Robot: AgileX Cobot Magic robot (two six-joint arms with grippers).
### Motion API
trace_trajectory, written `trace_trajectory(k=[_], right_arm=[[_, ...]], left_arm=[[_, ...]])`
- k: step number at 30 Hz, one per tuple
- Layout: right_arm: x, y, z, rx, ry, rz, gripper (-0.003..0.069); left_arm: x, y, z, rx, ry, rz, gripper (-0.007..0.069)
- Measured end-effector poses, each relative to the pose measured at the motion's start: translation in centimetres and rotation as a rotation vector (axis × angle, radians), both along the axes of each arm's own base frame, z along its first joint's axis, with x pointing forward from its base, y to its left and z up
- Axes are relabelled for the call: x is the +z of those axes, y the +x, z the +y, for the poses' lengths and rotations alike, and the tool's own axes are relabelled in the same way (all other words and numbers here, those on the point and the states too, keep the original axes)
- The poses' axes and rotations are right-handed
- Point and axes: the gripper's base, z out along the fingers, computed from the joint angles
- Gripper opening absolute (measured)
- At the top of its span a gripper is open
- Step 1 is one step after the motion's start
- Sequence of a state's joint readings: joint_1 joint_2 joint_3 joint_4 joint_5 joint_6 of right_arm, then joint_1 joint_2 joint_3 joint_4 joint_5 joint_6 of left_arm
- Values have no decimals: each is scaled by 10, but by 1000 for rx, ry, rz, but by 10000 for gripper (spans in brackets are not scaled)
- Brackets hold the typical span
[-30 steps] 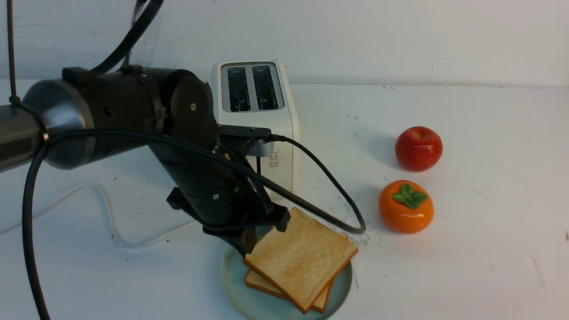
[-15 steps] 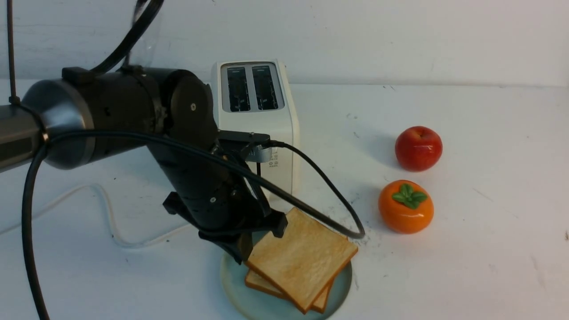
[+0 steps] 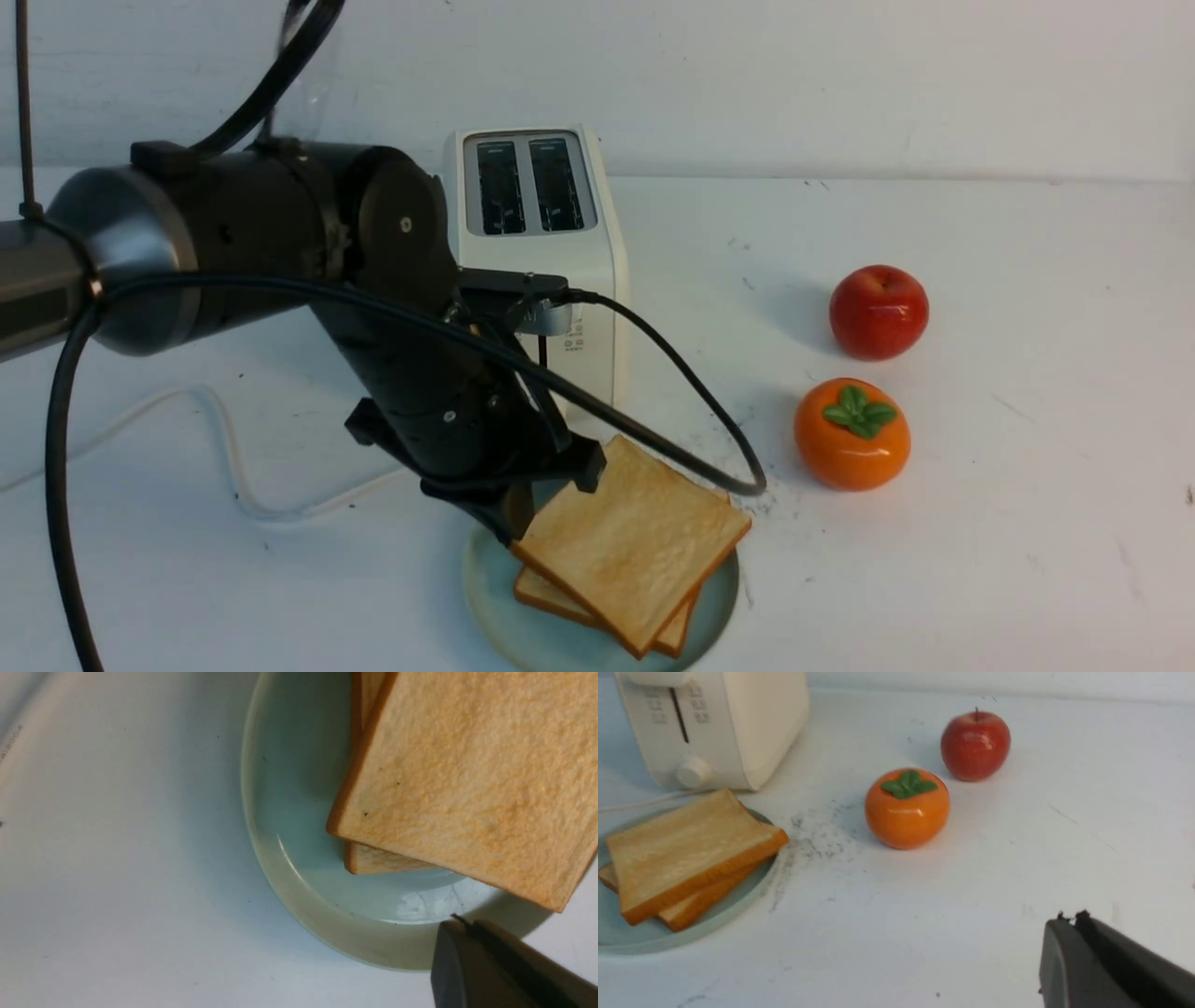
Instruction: Take toasted bread from bread machine on white table place on plate.
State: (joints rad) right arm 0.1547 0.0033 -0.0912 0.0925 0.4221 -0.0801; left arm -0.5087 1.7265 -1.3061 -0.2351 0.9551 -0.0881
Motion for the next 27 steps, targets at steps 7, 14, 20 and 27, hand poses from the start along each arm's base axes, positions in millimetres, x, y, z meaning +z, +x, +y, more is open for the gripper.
trace_trajectory(k=[7, 14, 20, 27], right_arm=[[-32, 2, -3, -84, 6, 94, 38], [-32, 3, -4, -89, 14, 73, 46], [-32, 3, -4, -89, 15, 72, 55], [-32, 3, -4, -89, 15, 71, 65]], left_arm=[[40, -6, -3, 8, -91, -30, -14], [138, -46, 20, -23, -204, -253, -14], [199, -115, 65, -23, -213, -433, -14], [206, -207, 121, 62, -313, -599, -14]])
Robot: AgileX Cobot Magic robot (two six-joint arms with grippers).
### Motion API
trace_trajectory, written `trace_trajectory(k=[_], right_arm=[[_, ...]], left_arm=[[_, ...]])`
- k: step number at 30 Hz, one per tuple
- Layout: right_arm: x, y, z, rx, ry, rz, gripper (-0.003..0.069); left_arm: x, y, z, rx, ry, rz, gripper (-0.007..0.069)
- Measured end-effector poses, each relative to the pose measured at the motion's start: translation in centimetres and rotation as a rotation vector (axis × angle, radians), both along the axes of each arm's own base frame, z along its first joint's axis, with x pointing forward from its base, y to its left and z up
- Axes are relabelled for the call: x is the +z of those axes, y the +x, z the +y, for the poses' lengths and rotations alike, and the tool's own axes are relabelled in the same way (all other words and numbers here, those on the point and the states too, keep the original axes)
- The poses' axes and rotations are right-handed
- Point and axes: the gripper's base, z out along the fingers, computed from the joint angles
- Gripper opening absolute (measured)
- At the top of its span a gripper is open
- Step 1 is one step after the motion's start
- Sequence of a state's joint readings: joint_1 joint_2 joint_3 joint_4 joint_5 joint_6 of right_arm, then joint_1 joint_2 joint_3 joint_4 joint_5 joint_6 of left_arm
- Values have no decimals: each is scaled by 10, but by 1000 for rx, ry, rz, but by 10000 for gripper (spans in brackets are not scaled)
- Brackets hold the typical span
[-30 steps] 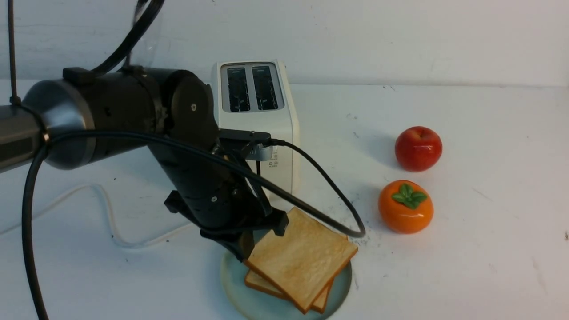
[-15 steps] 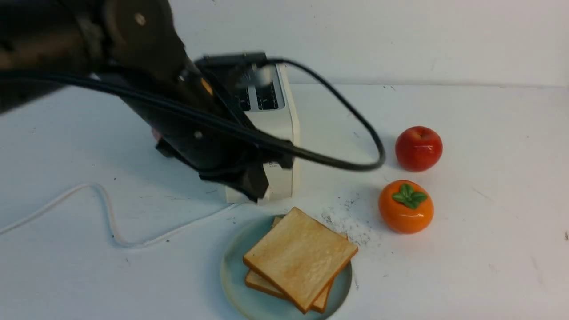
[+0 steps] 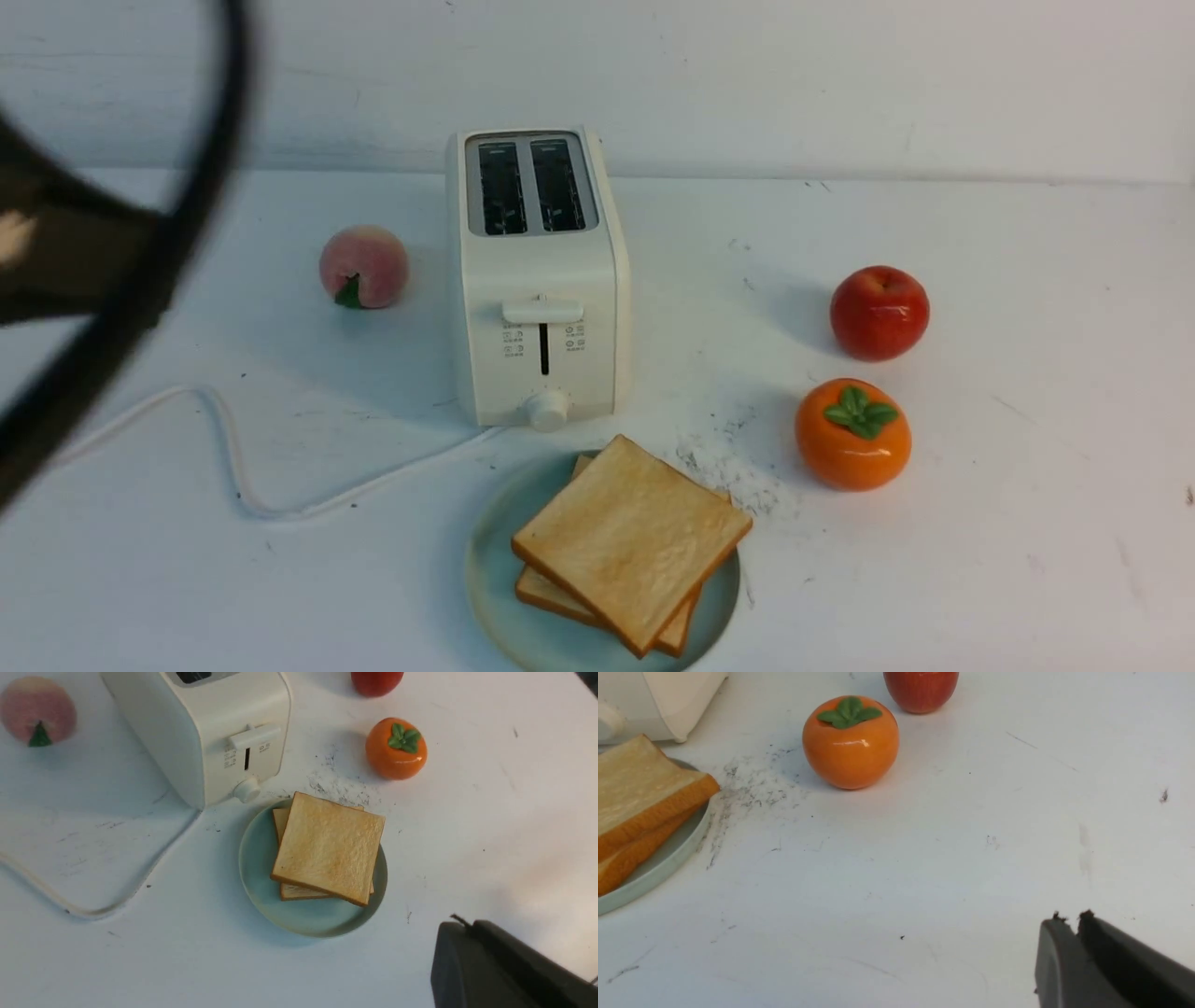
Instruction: Take toasted bread from bread machine on white table place on plate.
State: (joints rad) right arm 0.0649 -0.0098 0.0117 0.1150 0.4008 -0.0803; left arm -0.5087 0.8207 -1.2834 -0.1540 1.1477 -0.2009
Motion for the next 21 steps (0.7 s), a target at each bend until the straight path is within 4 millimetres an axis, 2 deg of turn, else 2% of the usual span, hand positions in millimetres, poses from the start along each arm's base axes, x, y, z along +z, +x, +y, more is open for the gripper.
trace_trajectory(k=[1, 2, 4, 5, 6, 8, 9, 11, 12, 13, 15, 16, 21], right_arm=[[0, 0, 0, 0, 0, 0, 65], [0, 0, 0, 0, 0, 0, 68], [0, 0, 0, 0, 0, 0, 72], [0, 0, 0, 0, 0, 0, 72], [0, 0, 0, 0, 0, 0, 76], [0, 0, 0, 0, 1, 0, 78], [0, 0, 0, 0, 0, 0, 79], [0, 0, 0, 0, 0, 0, 83], [0, 0, 0, 0, 0, 0, 83], [0, 0, 0, 0, 0, 0, 85], [0, 0, 0, 0, 0, 0, 86], [0, 0, 0, 0, 0, 0, 89], [0, 0, 0, 0, 0, 0, 93]], left_arm=[[-3, 1, -1, 1, 3, 8, -14], [-22, -22, 12, 10, -36, -31, -14], [-47, -35, 19, 14, -77, -55, -14], [-49, -40, 21, 15, -91, -71, -14], [-74, -51, 26, 18, -153, -111, -14], [-97, -64, 32, 24, -243, -185, -14], [-100, -62, 31, 26, -246, -183, -14], [-129, -70, 37, 54, -386, -309, -14], [-131, -68, 37, 58, -391, -309, -14], [-146, -69, 40, 79, -471, -377, -14], [-154, -69, 41, 91, -507, -403, -14], [-166, -67, 41, 111, -553, -433, -14], [-196, -60, 39, 139, -562, -410, -14]])
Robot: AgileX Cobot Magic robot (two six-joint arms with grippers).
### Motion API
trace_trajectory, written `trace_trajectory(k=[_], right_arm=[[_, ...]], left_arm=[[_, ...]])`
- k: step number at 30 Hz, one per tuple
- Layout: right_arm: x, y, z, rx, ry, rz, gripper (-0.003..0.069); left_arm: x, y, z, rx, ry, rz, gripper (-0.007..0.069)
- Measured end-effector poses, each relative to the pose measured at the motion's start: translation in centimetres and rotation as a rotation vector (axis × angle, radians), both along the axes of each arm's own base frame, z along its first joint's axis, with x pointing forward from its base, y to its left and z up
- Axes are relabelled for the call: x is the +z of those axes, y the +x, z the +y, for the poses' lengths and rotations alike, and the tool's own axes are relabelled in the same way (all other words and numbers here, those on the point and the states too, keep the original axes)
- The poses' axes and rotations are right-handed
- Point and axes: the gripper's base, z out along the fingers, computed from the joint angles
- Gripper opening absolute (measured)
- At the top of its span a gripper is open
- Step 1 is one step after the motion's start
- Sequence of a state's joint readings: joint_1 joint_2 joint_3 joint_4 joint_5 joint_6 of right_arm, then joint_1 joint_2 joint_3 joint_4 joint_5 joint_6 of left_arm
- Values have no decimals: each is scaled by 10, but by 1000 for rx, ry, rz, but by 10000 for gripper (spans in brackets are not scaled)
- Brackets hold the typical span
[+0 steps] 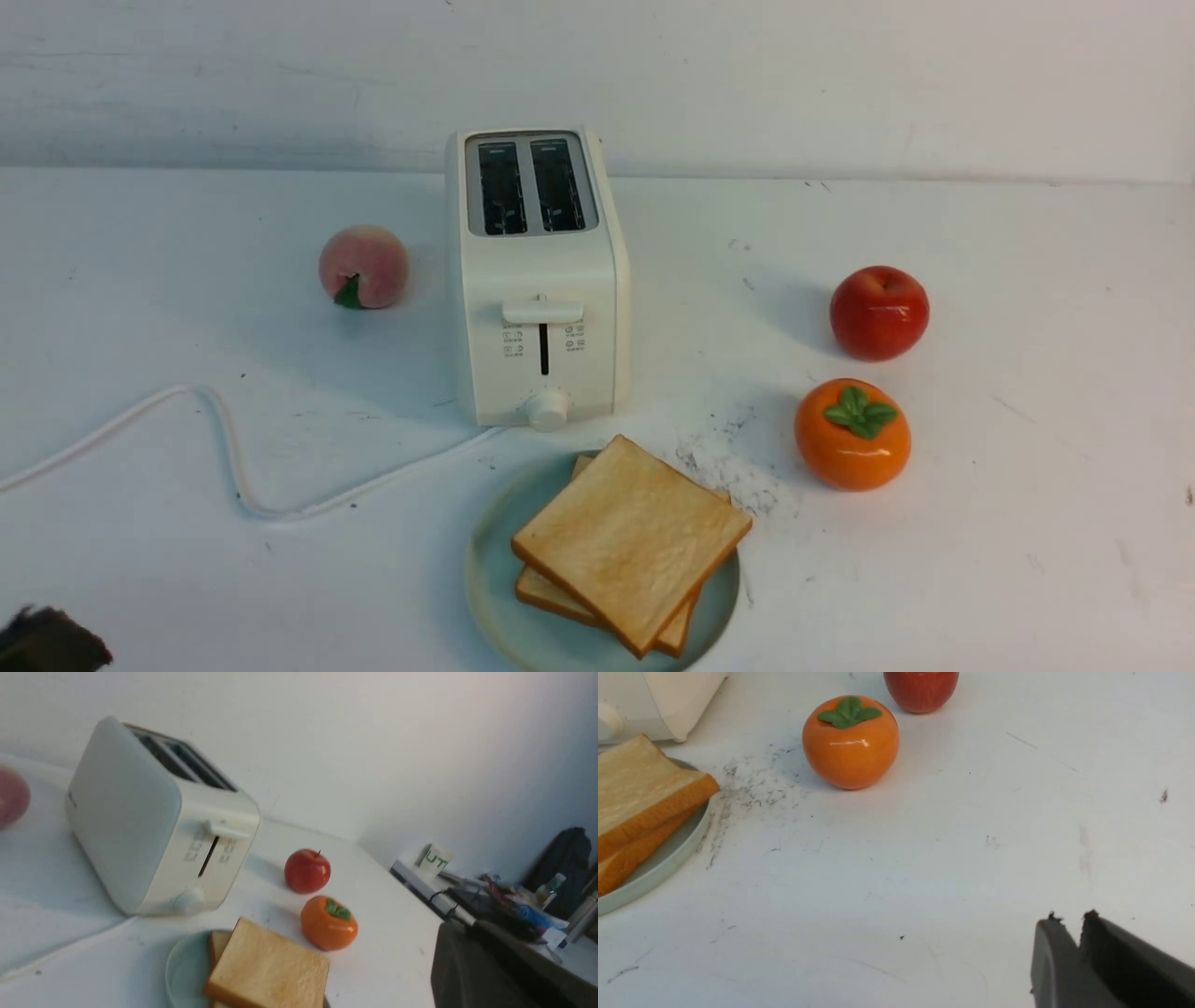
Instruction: Take toasted bread from bread machine on white table place on plate.
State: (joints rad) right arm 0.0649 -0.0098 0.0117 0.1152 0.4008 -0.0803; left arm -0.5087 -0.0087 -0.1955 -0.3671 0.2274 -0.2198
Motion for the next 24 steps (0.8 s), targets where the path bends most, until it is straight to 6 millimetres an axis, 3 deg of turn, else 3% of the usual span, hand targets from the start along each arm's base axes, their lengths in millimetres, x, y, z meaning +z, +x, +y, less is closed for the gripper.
trace_trajectory(k=[7, 19, 24], right_arm=[[0, 0, 0, 0, 0, 0, 97], [0, 0, 0, 0, 0, 0, 114], [0, 0, 0, 0, 0, 0, 118]], left_arm=[[-35, 8, -4, -1, 53, 95, -14], [-42, 10, -1, 44, 235, 27, -12], [-43, 13, 4, 148, 295, 24, -7]])
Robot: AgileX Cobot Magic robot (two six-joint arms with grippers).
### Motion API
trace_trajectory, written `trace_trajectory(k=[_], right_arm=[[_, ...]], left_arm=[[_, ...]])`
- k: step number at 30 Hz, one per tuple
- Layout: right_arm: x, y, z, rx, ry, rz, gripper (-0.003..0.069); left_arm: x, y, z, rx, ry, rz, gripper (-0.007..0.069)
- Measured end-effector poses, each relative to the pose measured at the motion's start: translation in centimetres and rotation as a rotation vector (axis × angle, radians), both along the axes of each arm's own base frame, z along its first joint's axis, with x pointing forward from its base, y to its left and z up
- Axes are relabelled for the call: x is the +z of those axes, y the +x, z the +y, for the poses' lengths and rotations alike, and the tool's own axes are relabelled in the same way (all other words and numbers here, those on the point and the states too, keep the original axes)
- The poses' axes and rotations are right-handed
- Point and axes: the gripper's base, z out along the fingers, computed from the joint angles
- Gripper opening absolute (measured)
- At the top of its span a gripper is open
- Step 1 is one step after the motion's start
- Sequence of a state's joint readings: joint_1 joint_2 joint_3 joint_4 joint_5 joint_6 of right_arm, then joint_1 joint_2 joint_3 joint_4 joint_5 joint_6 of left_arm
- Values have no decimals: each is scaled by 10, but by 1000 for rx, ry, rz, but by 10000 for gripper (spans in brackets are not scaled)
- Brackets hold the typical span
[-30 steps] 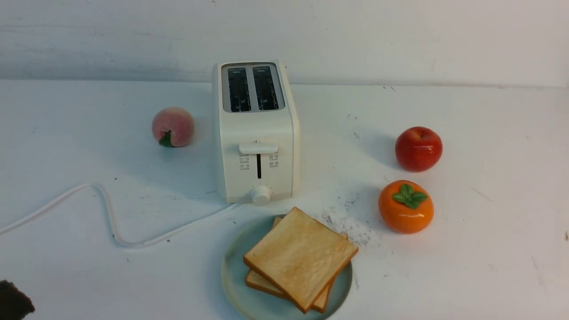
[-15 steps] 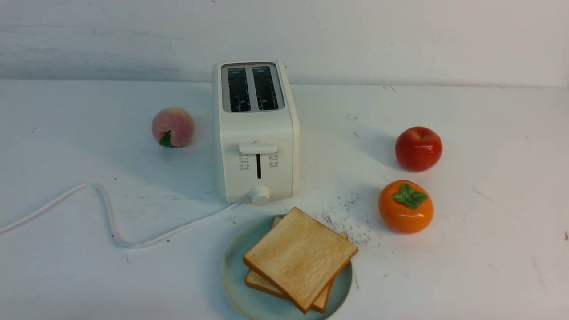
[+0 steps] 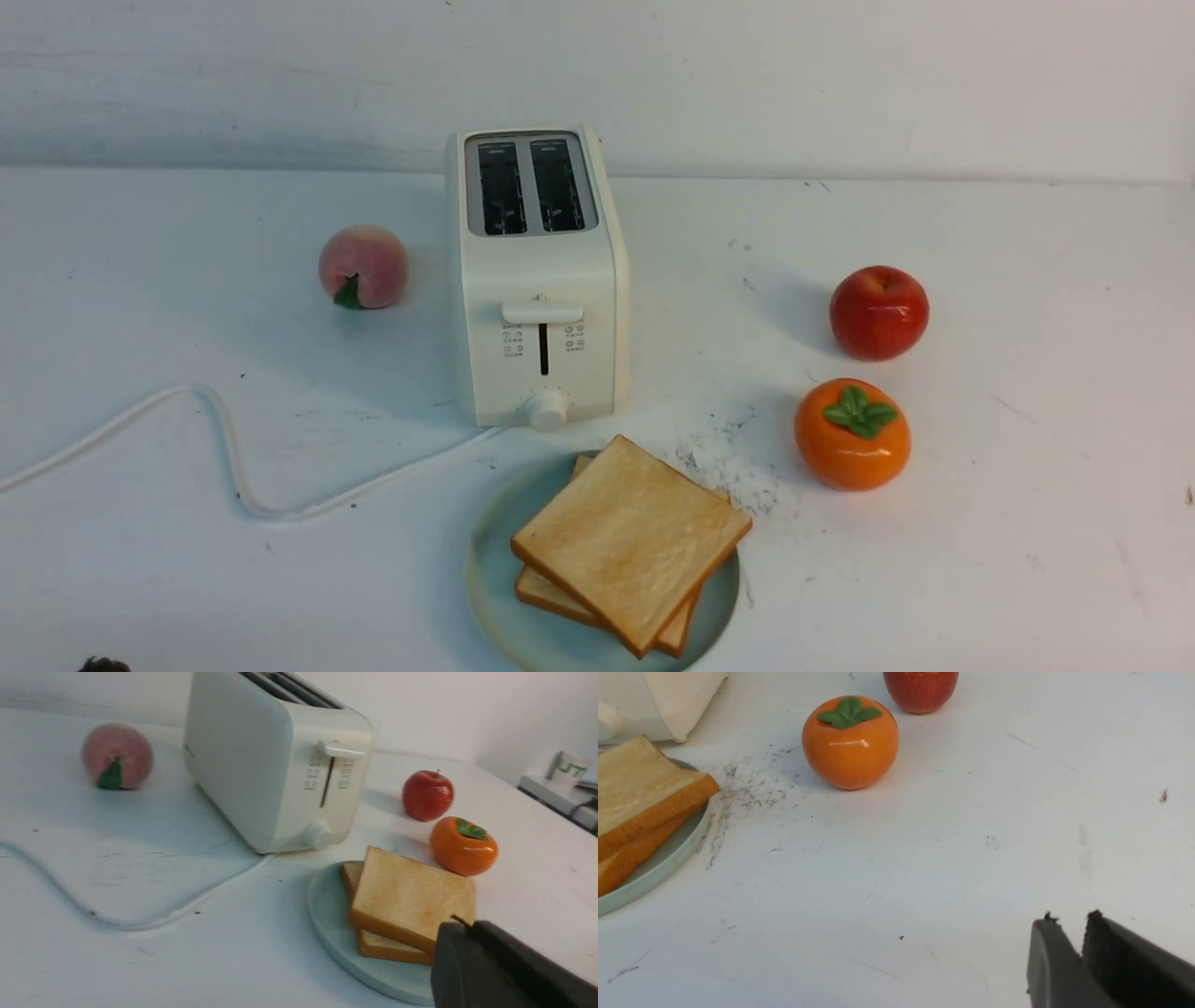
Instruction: Take toasted bread from bread machine on white table place on plate.
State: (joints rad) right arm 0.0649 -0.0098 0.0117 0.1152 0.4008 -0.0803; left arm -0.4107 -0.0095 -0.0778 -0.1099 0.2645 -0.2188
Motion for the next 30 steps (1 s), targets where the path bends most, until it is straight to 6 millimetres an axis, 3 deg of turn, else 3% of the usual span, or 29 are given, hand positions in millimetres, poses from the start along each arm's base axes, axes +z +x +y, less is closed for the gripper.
trace_trajectory(k=[10, 19, 30], right_arm=[[0, 0, 0, 0, 0, 0, 128], [0, 0, 0, 0, 0, -1, 132], [0, 0, 0, 0, 0, -1, 147]], left_arm=[[-15, 3, 15, 292, 101, 130, 1], [-47, 5, 15, 299, 95, 232, 4], [-48, 6, 14, 297, 81, 229, 17]])
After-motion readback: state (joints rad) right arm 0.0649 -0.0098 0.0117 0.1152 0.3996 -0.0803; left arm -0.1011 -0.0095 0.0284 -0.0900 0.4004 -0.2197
